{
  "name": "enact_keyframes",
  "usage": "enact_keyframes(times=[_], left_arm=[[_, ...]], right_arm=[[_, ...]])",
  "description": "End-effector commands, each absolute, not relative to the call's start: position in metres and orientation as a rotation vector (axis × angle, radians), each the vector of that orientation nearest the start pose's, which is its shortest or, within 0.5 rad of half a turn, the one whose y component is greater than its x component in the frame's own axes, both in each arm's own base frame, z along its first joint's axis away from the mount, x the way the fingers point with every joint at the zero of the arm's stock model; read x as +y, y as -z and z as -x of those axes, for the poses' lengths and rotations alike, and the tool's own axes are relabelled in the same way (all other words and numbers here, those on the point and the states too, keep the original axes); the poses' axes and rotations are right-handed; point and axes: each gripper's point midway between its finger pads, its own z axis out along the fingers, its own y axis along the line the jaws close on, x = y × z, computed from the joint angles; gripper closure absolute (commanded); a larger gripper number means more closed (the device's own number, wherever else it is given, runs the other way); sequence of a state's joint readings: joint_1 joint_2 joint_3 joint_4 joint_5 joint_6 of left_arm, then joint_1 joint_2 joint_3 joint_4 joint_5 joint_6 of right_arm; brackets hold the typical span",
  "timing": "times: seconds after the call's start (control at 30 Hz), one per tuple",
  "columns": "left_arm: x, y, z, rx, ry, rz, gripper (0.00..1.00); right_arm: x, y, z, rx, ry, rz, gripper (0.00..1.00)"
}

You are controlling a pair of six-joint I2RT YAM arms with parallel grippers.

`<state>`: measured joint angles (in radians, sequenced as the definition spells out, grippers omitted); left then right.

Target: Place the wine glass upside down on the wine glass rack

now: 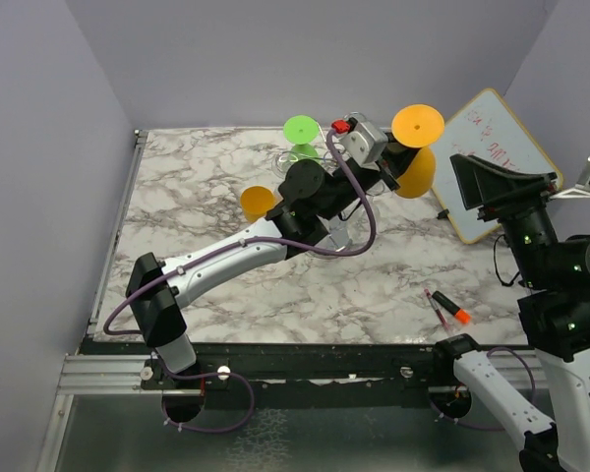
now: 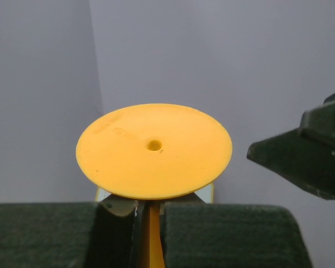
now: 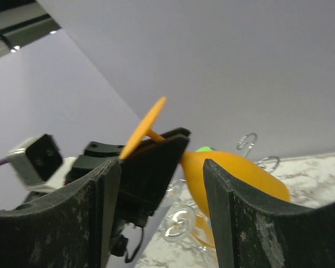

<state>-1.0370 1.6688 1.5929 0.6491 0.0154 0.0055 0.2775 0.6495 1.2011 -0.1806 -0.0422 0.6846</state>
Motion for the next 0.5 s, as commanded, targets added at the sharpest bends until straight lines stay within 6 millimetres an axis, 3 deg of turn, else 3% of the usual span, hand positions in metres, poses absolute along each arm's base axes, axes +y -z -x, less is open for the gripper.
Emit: enact_keyframes(times=[0.0,0.17,0.33,0.47], left_arm=[[-0.465,-0.523,-0.252,0.826,0.988,-0.613,1.00],[-0.473,-0.512,-0.243,0.798,1.001,-0.696,1.00],[-0.477,-0.508,-0.238,0.780,1.004,-0.737,1.00],[-0.481,-0.503,-0.230,0.760,1.024,-0.785,1.00]], right_arm=[[0.115,-0.549,-0.181,1.106,-1.045,-0.093,0.35],[0.118,-0.552,-0.186,1.138,-1.081,-0.128,0.38],[0.109,-0.534,-0.208,1.240,-1.046,-0.279,0.47],[0.108,-0.526,-0.212,1.269,-1.043,-0.318,0.51]])
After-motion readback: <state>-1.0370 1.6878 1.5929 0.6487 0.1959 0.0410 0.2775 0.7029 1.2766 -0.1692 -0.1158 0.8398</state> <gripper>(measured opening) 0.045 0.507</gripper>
